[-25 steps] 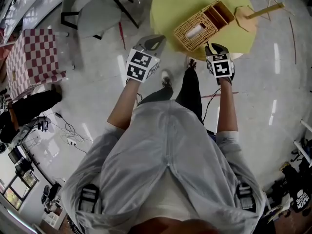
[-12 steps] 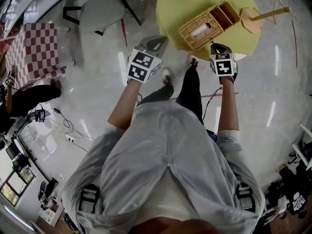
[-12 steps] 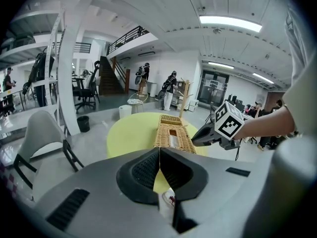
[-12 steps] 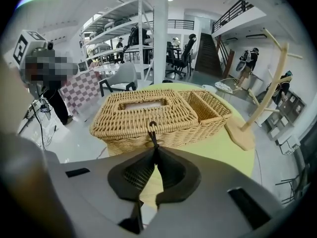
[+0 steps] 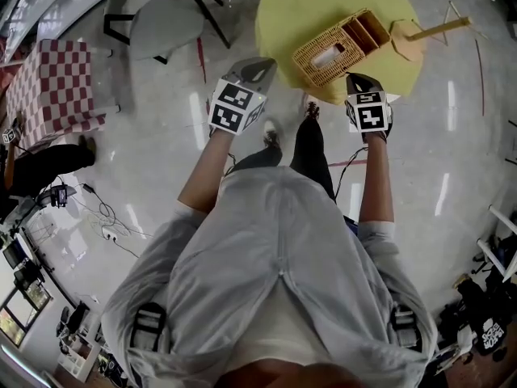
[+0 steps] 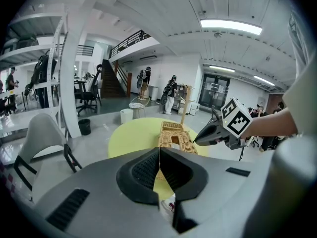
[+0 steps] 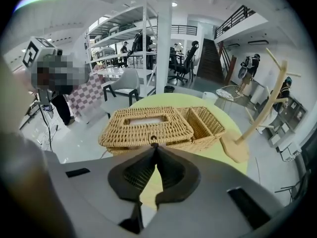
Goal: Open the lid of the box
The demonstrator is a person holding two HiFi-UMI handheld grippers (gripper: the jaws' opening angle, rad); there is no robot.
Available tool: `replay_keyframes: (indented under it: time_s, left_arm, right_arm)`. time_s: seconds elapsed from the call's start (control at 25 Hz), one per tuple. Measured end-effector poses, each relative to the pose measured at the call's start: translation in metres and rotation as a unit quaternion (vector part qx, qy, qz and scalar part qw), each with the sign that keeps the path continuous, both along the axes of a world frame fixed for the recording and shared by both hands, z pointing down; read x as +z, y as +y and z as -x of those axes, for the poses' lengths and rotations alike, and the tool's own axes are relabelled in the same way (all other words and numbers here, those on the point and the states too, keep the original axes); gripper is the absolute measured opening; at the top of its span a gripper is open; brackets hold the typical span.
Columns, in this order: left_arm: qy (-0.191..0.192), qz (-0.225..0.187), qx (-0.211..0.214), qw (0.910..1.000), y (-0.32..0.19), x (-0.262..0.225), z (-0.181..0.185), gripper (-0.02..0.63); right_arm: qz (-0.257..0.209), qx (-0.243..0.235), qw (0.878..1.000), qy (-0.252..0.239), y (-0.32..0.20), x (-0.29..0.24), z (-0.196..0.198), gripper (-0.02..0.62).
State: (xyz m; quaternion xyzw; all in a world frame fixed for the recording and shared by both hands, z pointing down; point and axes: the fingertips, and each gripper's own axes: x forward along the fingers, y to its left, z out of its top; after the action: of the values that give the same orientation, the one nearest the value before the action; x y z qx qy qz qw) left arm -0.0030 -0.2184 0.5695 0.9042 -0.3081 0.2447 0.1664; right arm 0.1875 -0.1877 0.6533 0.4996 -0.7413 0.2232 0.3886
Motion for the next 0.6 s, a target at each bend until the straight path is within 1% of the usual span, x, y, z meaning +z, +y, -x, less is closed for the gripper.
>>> replay_keyframes:
  time_s: [0.32, 0.6]
  left_arm:
    - [0.016, -0.024, -0.021, 0.9994, -0.022, -0.033, -0.013, 0.029]
    - [0.019, -0.038, -0.051, 0.9978, -0.046, -0.051, -0.009, 0.029]
  right_arm:
    - [-0.028, -0.029, 0.999, -0.010, -0.026, -0.046, 0.002, 0.032]
    - [-0.050, -0.071, 0.996, -0.021, -0.056, -0.079, 0.017, 0.032]
